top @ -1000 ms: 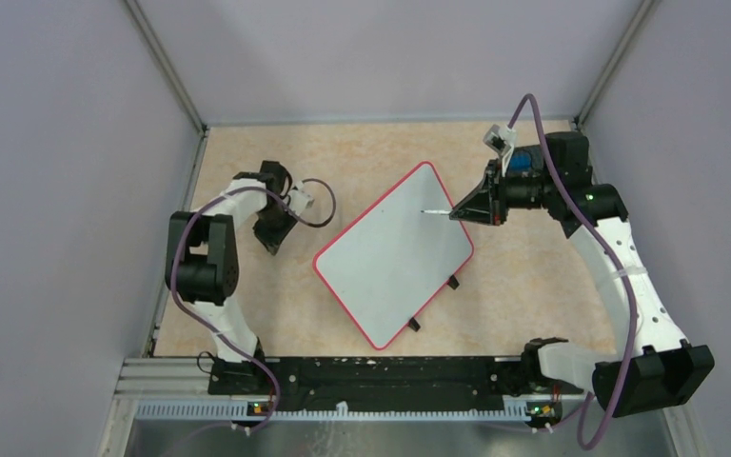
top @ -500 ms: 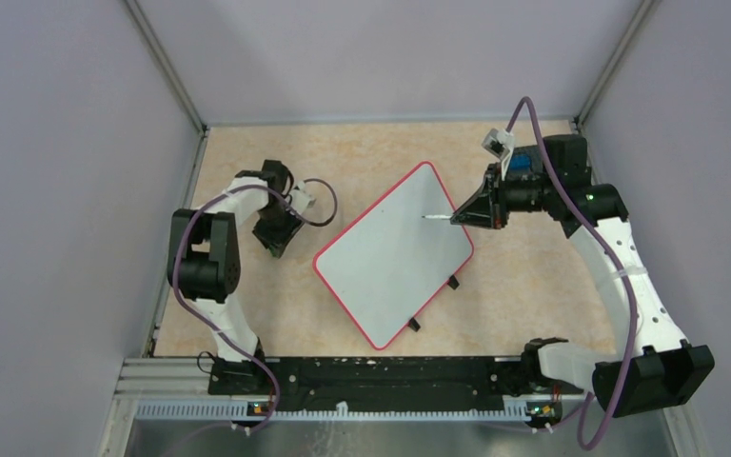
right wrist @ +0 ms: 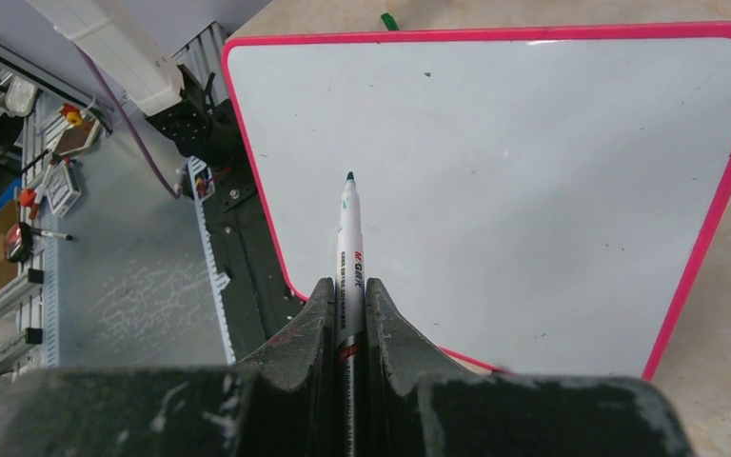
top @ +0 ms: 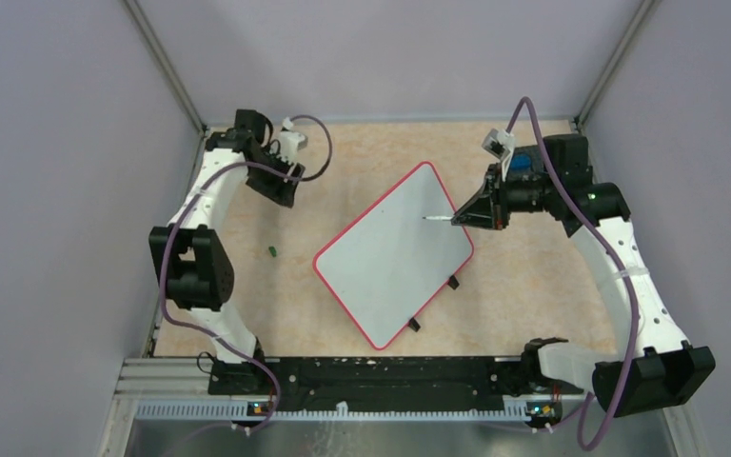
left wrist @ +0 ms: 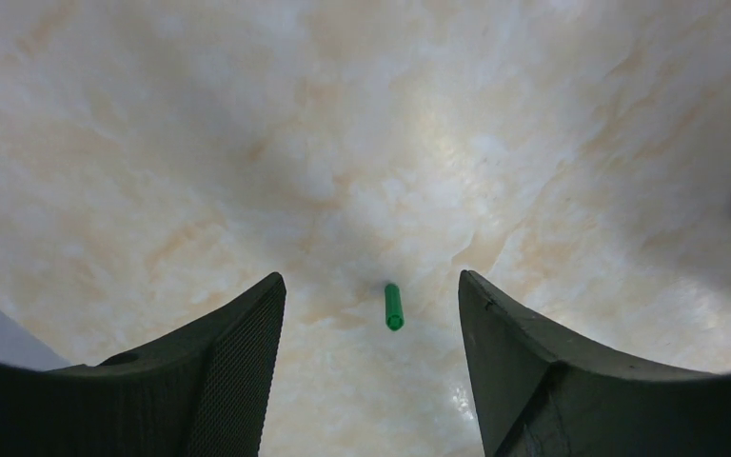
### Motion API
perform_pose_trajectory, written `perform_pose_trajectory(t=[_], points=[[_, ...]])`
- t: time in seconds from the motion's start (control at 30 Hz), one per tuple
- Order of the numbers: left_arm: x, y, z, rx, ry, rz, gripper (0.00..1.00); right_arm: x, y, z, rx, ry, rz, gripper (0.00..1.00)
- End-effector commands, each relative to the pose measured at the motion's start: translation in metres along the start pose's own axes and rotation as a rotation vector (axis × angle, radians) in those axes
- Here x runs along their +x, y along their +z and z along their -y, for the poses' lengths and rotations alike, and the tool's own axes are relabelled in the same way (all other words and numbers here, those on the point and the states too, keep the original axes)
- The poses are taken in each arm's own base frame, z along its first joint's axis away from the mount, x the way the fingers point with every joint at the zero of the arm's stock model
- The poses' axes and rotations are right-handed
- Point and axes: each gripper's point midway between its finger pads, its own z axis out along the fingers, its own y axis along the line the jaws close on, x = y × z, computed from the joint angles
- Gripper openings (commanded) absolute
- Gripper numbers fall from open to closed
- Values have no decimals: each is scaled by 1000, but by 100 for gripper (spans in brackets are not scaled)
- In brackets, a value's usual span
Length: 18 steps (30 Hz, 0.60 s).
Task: Write a sentence on the whiteboard
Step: Place the pen cap at the center of the board, then adjust the whiteboard at the center of the board.
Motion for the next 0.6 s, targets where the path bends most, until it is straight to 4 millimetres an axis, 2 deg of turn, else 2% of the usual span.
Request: perform_pose_trajectory(t=[0.0, 0.17, 0.3, 0.37, 0.57], points=[[-64, -79, 28, 203, 13, 347, 72, -11, -6, -8, -14, -73, 28, 0], [-101, -130, 81, 495, 23, 556, 68, -5, -4, -8, -23, -81, 27, 0], [-117, -155, 118, 739, 15, 623, 64, 0, -3, -4, -10, -92, 18, 0], [-125, -157, 134, 807, 5, 623, 62, 2, -3, -4, -9, -100, 17, 0], [-138, -139, 179, 867, 36, 566, 60, 7, -3, -4, -7, -114, 25, 0]])
